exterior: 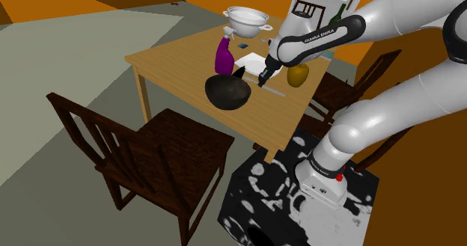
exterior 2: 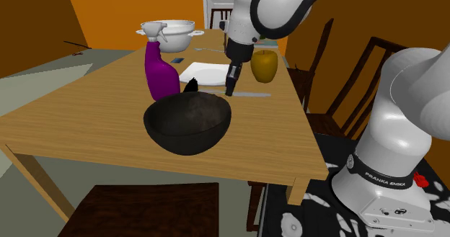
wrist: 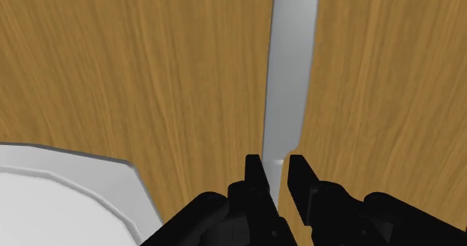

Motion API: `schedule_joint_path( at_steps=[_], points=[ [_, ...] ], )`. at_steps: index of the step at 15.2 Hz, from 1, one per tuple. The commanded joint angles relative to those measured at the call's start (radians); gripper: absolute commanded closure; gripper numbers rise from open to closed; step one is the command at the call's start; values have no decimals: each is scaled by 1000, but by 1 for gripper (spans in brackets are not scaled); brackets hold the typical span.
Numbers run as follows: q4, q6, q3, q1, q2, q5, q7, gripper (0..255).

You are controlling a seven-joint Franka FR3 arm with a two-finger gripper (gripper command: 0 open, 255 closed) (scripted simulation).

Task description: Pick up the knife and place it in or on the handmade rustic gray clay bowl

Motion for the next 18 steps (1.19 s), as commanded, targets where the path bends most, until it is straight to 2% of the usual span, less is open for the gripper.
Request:
schedule_joint_path(
  at_steps=[1,18],
  points=[
    [13,-33,3,0,-20,0,2,255],
    [164,-304,23,1,-140,8,3,255]
  ],
)
